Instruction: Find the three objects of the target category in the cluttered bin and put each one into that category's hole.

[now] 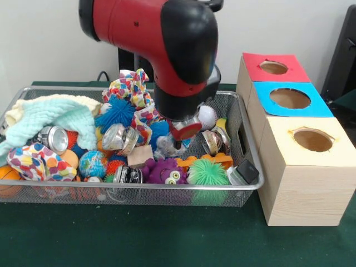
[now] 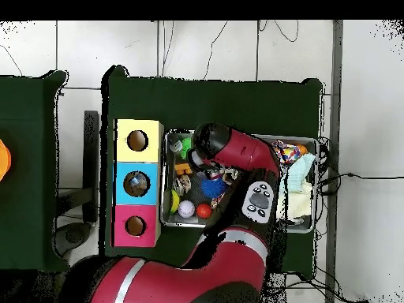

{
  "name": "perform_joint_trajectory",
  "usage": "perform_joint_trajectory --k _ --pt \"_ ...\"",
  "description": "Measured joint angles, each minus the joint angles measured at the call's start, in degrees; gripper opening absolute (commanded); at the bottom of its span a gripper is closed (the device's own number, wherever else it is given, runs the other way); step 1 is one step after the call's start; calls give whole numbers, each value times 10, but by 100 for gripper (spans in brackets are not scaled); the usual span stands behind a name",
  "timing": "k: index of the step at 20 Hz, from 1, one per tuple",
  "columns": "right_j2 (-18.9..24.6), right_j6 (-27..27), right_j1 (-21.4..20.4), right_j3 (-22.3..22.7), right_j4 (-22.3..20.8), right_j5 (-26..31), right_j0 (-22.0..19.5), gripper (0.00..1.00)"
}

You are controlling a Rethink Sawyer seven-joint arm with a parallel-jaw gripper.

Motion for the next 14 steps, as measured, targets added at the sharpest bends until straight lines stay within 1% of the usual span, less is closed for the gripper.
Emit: perform_joint_trajectory --k 5,6,14 --pt "0 0 -39 0 -10 0 -6 0" --pt "0 0 -53 0 -12 0 -7 0" --pt "3 0 -105 12 -14 0 0 0"
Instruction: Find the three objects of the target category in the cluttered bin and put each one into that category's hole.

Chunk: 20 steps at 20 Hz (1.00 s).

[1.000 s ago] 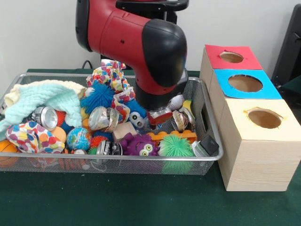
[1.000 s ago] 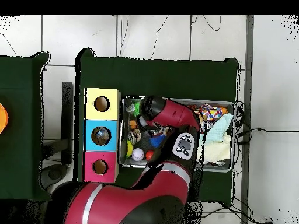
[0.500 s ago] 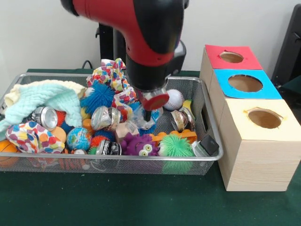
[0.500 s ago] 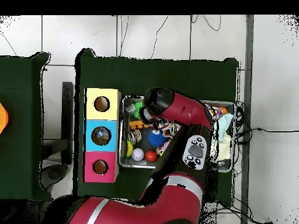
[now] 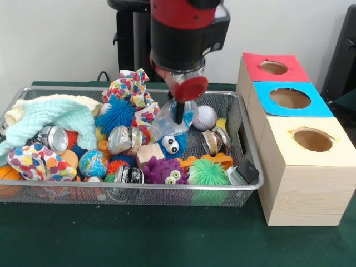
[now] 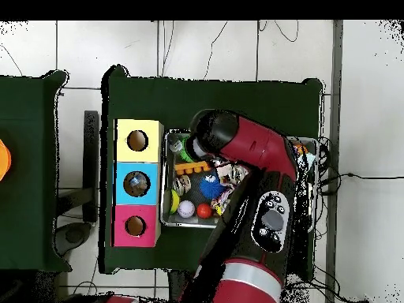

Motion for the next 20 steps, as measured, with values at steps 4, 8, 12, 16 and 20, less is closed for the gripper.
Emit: perform_joint_trajectory --k 4,8,12,16,20 --pt "2 0 -28 9 0 0 11 0" --pt "2 0 -50 15 0 0 25 0" --pt "1 0 -78 19 0 4 49 0" --pt "-1 0 -99 22 -1 9 75 0" --pt "-5 0 -117 25 -1 13 104 0"
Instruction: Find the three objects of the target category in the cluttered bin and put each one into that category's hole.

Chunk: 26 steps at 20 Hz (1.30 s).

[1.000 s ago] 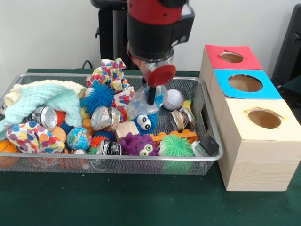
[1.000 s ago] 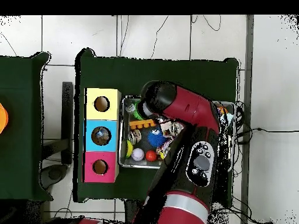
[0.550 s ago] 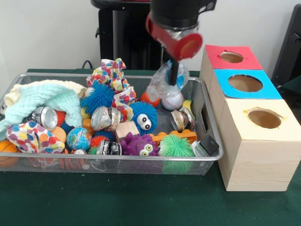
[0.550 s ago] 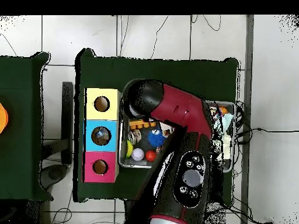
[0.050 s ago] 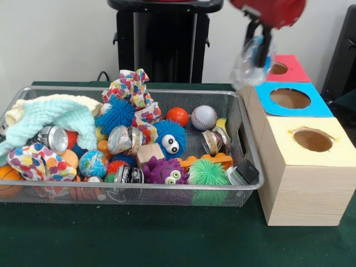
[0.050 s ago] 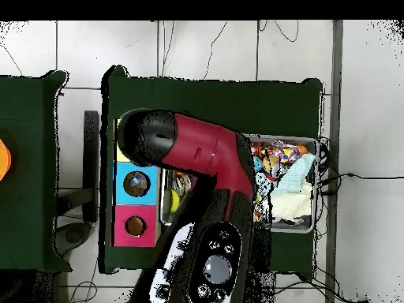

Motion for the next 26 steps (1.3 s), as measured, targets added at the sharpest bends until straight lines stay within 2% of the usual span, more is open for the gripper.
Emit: perform_joint_trajectory --k 3,9,17,26 --pt "-2 0 -11 5 0 0 26 0" --pt "-3 0 -13 14 0 0 51 0" --pt "-4 0 -7 29 0 -3 64 0" --pt "-4 0 9 75 5 -34 78 0"
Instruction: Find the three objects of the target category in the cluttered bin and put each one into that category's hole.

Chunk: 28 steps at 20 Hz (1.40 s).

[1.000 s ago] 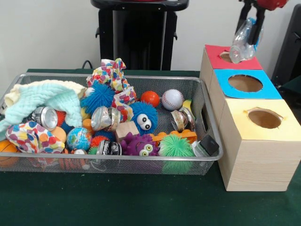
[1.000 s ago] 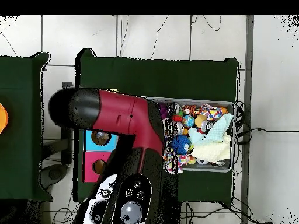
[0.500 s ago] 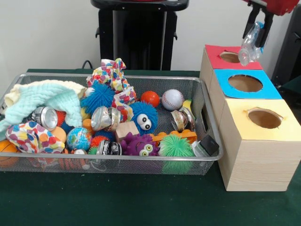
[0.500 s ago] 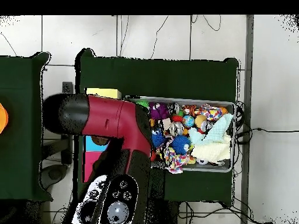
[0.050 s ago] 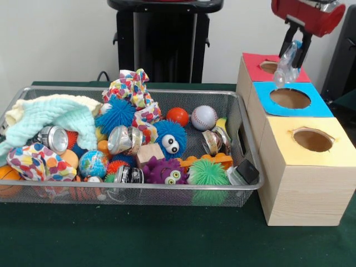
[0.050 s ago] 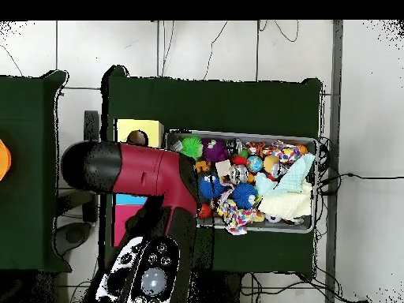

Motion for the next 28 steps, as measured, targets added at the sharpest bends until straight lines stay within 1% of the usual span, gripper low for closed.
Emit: perform_joint_trajectory --k 4,11,19,28 --pt "0 0 4 15 6 -12 7 0" --pt "0 10 15 44 29 -39 36 0" --pt "-3 10 24 47 40 -53 64 0" --pt "-7 10 26 50 47 -66 58 0"
